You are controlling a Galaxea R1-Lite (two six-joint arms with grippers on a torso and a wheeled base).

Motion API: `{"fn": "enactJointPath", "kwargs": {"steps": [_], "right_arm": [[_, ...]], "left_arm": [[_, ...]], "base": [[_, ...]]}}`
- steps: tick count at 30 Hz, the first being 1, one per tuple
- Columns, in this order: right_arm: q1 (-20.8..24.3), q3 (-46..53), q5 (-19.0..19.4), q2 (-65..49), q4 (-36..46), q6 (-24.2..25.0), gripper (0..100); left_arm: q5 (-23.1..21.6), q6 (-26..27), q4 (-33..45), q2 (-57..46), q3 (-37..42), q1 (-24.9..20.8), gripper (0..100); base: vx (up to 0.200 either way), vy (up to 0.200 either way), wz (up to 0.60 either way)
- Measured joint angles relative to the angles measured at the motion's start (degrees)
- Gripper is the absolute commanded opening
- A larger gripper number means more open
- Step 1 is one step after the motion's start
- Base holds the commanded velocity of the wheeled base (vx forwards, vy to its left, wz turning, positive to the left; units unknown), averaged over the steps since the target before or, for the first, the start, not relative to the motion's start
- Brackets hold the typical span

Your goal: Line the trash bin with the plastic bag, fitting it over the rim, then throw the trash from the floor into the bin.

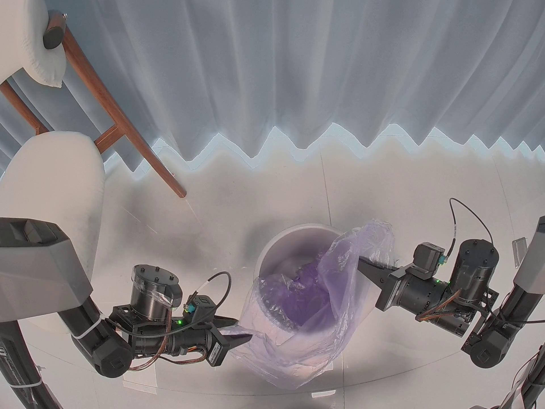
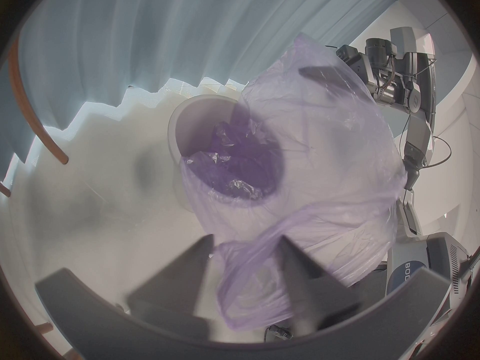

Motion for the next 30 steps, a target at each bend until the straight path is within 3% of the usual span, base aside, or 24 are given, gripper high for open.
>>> {"fn": "enactJointPath", "kwargs": {"steps": [10, 16, 20, 25, 30], "right_arm": [[-0.85, -2.04, 0.3, 0.04, 0.83, 0.3, 0], [-4.22, -8.24, 1.32, -0.22, 6.61, 1.4, 0], [-6.12, -13.4, 2.71, -0.99, 15.34, 2.79, 0], [-8.4, -23.54, 5.28, -1.79, 29.38, 3.84, 0], [-10.12, -35.06, 7.45, -1.07, 37.97, 3.97, 0]], "left_arm": [[-0.01, -0.85, -0.05, -1.38, -0.02, -0.04, 0], [0.65, -6.24, 0.0, -4.17, -0.02, 0.21, 0], [3.22, -14.38, 0.01, -6.24, -0.66, -0.8, 0], [9.61, -27.47, 0.56, -8.22, -3.36, -3.67, 0], [15.68, -34.8, 0.77, -8.3, -7.49, -5.35, 0]], "base": [[0.0, 0.0, 0.0], [0.0, 0.0, 0.0], [0.0, 0.0, 0.0], [0.0, 0.0, 0.0], [0.0, 0.0, 0.0]]}}
